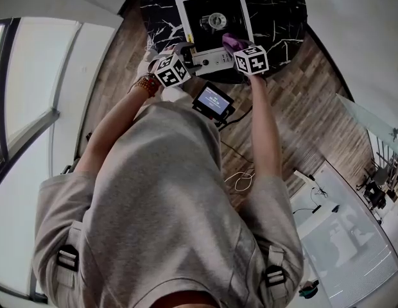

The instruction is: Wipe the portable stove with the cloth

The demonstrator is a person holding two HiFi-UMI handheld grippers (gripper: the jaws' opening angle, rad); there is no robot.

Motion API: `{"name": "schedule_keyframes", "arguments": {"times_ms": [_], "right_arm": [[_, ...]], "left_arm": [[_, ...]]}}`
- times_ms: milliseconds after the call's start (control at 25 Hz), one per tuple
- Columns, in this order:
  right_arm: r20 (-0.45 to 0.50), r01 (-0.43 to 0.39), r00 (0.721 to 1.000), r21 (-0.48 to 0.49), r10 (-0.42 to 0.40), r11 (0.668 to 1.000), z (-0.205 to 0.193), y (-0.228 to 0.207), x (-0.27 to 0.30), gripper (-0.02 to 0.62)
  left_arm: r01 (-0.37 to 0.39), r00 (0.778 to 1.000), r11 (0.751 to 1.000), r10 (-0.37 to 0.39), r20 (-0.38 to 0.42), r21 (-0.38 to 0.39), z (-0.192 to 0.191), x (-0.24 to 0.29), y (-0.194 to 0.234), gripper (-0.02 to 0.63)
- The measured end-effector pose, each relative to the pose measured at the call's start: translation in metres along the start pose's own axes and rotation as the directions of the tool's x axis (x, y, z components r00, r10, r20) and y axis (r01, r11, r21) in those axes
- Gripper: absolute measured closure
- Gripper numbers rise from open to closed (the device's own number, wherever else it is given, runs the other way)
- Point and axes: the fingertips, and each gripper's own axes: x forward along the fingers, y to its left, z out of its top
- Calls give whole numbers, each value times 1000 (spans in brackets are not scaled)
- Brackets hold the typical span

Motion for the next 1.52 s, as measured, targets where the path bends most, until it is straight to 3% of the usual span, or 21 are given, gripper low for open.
{"name": "schedule_keyframes", "arguments": {"times_ms": [1000,1520], "right_arm": [[-36,-127,991,-50,126,991,11,47,20,466],[31,-115,993,-62,117,991,17,60,24,460]], "left_arm": [[-10,1000,1000,10,-13,-13,0,-1,0,296],[-5,1000,1000,5,-19,-6,1,0,0,296]]}}
